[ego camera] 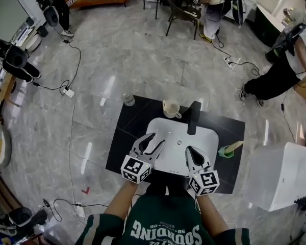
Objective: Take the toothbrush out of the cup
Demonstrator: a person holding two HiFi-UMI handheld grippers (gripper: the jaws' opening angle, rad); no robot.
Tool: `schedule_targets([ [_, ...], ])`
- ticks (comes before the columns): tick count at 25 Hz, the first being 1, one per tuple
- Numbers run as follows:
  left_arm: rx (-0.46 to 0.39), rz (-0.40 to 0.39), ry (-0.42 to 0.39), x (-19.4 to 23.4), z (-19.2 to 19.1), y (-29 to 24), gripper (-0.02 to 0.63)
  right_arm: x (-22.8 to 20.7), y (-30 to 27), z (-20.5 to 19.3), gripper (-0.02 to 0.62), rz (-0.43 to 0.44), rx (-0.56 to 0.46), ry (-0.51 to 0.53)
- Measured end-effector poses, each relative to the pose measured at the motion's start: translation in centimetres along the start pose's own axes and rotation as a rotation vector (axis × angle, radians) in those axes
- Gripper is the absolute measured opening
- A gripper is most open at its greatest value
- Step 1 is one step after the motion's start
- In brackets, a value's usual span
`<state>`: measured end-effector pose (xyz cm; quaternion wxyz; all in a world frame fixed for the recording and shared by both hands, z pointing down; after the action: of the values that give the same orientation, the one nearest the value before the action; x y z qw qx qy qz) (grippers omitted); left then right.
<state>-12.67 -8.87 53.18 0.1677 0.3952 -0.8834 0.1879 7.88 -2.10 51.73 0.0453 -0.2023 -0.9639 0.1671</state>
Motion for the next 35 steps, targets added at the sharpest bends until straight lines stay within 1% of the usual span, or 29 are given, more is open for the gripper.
schedule_targets([
  [5, 0.016, 0.029, -0.013, 1.9, 0.2, -3.3, 0.190, -2.1, -0.8, -0.4, 0.041, -0.001, 0.013, -0.022],
  [8, 0.027, 0.066, -0.017, 2.9, 0.2, -5.1, 0.192, -3.1, -1.0, -0.7, 0.041, 0.001, 0.024, -0.028],
  [11, 0.018, 0.107, -0.027, 3.4, 0.8, -6.9, 0.193, -3.9, -1.3, -0.9, 0.041, 0.006, 0.032, -0.034],
  [15, 0.016, 0.137, -0.028, 4.2, 1.4, -9.6, 0.193, -4.5, -1.7, -1.0, 0.041, 0.015, 0.042, -0.038],
  [19, 0.043, 0.172, -0.006, 5.5, 0.8, -12.0, 0.193, -5.1, -1.9, -1.2, 0.041, 0.022, 0.054, -0.040],
  [22, 0.043, 0.202, 0.011, 6.2, 0.2, -13.3, 0.193, -5.8, -1.8, -1.6, 0.041, 0.020, 0.063, -0.046],
  [28, 0.054, 0.250, 0.017, 7.3, -1.1, -15.1, 0.193, -7.1, -1.8, -2.3, 0.041, 0.010, 0.083, -0.055],
  [32, 0.066, 0.280, 0.001, 7.9, -1.8, -16.3, 0.193, -7.8, -2.0, -2.7, 0.041, 0.009, 0.095, -0.059],
  [33, 0.070, 0.288, -0.004, 8.0, -2.1, -16.6, 0.190, -7.9, -2.1, -2.9, 0.041, 0.011, 0.097, -0.060],
  [35, 0.077, 0.301, -0.017, 8.3, -2.4, -16.8, 0.133, -8.0, -2.1, -3.1, 0.041, 0.014, 0.100, -0.059],
])
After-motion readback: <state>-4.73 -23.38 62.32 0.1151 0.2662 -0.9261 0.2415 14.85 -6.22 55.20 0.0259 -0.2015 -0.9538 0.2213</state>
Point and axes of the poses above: the fingertips, and each gripper's own axes: y backward along the fingers, x to its left, z out of its top, the point moved 8 cm from there along y, backward along the fingers, and after that the axes turned 14 degrees about y, right-handed, at the moved point
